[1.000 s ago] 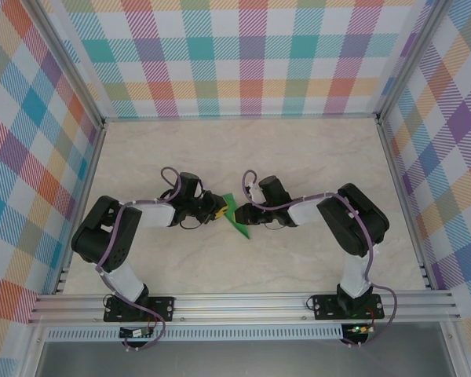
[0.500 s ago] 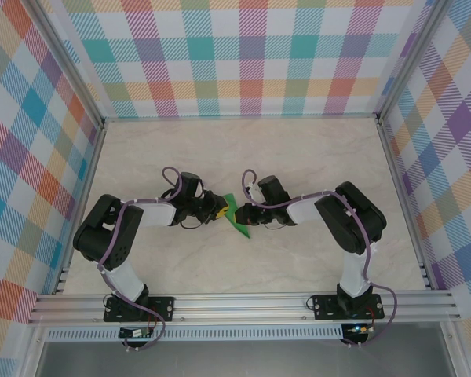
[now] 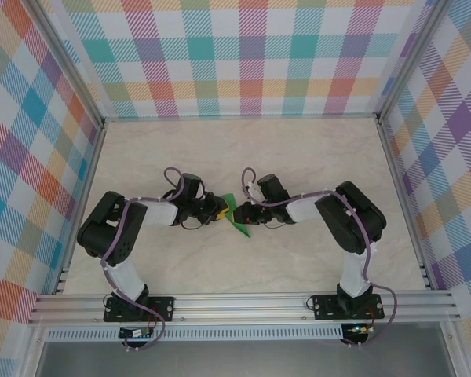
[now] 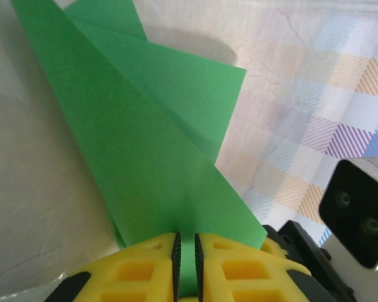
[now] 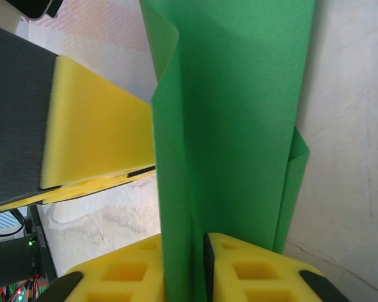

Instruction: Fold a paper plane with a square sheet of paper (pick it up from the middle)

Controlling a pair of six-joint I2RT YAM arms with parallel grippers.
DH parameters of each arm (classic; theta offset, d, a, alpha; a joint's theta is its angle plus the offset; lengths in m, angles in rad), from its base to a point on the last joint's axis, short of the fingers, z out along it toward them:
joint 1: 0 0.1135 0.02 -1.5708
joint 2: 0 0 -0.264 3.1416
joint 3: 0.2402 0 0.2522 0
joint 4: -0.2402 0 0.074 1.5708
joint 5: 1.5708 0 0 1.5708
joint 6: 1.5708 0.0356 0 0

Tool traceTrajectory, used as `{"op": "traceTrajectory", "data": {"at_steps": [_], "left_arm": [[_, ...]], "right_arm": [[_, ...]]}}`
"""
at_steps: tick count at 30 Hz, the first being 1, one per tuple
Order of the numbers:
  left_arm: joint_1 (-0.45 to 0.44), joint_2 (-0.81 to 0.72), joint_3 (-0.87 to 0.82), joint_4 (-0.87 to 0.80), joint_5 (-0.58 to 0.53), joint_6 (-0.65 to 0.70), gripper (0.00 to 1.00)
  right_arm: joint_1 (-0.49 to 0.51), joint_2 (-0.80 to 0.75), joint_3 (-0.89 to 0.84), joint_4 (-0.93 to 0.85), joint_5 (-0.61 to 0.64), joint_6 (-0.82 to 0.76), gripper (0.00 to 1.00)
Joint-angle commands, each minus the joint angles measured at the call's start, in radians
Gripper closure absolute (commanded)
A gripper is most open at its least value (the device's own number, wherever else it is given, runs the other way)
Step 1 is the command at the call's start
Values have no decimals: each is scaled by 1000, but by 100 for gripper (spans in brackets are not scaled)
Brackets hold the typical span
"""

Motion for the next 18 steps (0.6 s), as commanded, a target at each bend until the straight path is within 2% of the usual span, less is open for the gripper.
{"op": "traceTrajectory", "data": {"at_steps": [1, 13, 18], "left_arm": [[-15, 16, 18, -2, 12, 17, 84], [-16, 11, 21, 0, 16, 18, 84], [-16, 12, 23, 2, 16, 18, 84]], "right_arm": [[-8, -39, 31, -96, -22, -5, 75], [-8, -118, 57, -332, 4, -51, 71], [-8, -109, 48, -341, -7, -53, 78]]}}
